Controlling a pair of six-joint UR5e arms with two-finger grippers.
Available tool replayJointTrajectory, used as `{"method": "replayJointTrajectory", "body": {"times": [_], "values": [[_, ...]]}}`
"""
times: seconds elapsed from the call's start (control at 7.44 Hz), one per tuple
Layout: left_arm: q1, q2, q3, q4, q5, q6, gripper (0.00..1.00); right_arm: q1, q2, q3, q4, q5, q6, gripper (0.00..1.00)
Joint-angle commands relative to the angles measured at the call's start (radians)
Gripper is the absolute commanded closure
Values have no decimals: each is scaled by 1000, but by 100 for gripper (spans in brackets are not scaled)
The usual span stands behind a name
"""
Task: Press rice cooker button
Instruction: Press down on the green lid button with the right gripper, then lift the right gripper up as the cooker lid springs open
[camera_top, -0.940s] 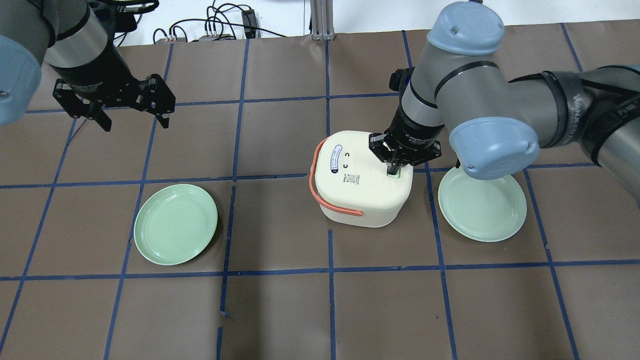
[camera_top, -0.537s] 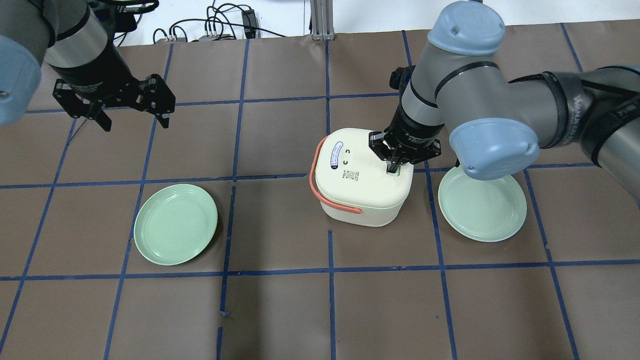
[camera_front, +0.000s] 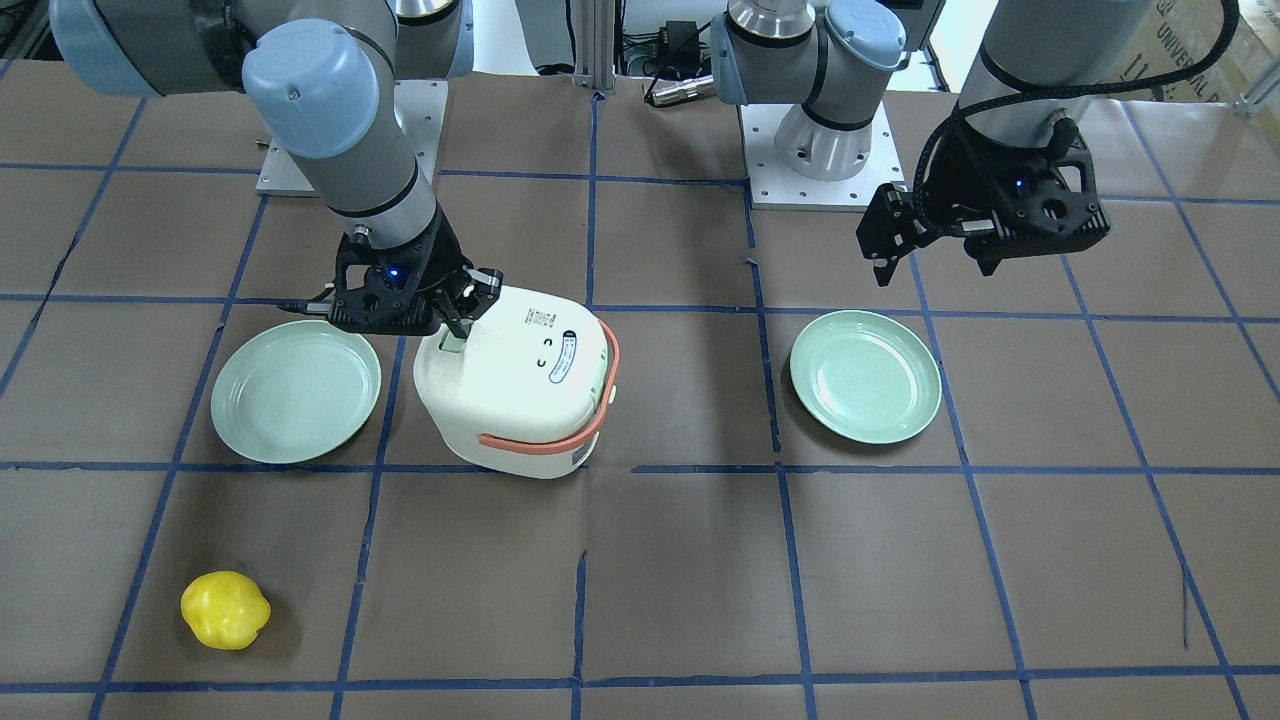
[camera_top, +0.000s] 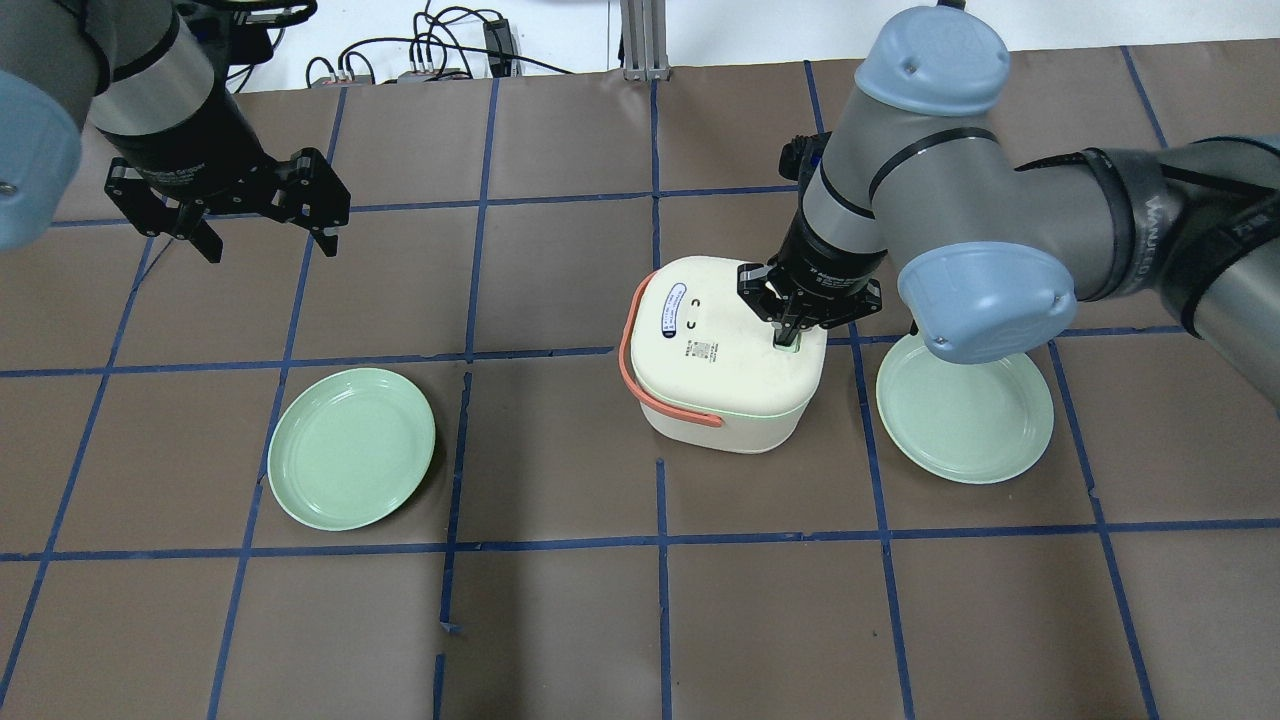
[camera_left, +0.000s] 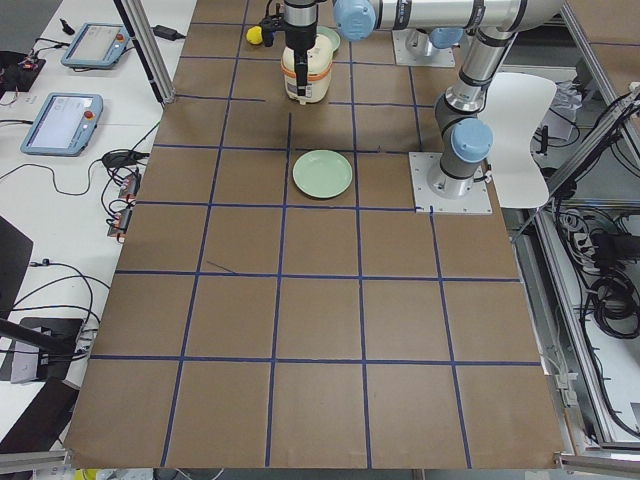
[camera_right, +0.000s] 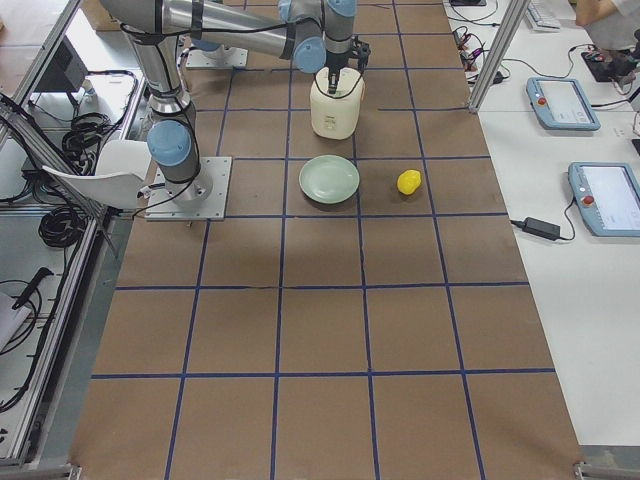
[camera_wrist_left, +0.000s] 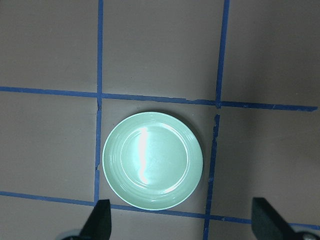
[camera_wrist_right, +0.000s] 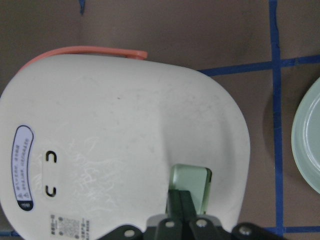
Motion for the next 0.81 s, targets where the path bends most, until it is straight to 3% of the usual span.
{"method": "replayJointTrajectory", "body": {"times": [0.0, 0.13, 0.27, 0.67], "values": [[0, 0, 0, 0, 0, 0, 0, 0, -2, -50, -21, -12, 18, 31], [0, 0, 0, 0, 0, 0, 0, 0, 7, -125, 6, -27, 18, 9], [0, 0, 0, 0, 0, 0, 0, -5, 20, -186, 55, -28, 18, 2], [0, 0, 0, 0, 0, 0, 0, -32, 85, -329, 153, -55, -5, 0]]}}
